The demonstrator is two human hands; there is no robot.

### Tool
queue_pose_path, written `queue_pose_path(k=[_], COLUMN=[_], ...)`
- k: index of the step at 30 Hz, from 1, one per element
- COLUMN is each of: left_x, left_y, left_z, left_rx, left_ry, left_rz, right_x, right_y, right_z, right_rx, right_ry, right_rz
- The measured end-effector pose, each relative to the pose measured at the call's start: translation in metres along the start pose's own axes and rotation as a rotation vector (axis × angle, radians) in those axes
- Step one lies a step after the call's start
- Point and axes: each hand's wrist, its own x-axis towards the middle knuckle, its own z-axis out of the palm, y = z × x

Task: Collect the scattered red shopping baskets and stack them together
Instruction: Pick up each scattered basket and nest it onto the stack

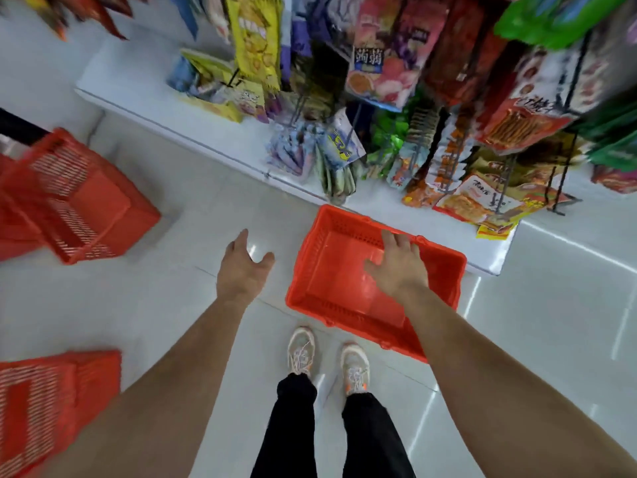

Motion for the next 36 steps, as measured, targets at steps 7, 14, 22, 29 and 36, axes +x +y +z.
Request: queue_pose_path(k=[7, 14, 22, 29, 36], left_x=[-0.092, -0.129, -0.074, 0.008, 0.13], left_y=[-0.069, -0.184, -0.297, -0.347, -0.377], left_z=[-0.174, -0.333, -0.471, -0.564, -0.641], left_rx=[-0.116, -0.22, -0.332, -0.333, -0.245], left_ry=[0.223, 0.445, 0.478, 0.441, 0.399], left_rz=[-0.196, -0.42, -0.466, -0.395, -0.338], right_x=[-0.061, -0.12, -0.132, -0.113, -0.045], right_y=[-0.205, -0.415, -0.61, -0.733, -0.833], right_z=[-0.058, -0.056, -0.02, 0.0, 0.041], right_rx=[-0.185, -0.288, -0.349, -0.318, -0.281], right_ry=[-0.025, -0.046, -0.066, -0.056, -0.096], right_rz=[-0.392, -0.621, -0.624, -0.584, -0.519])
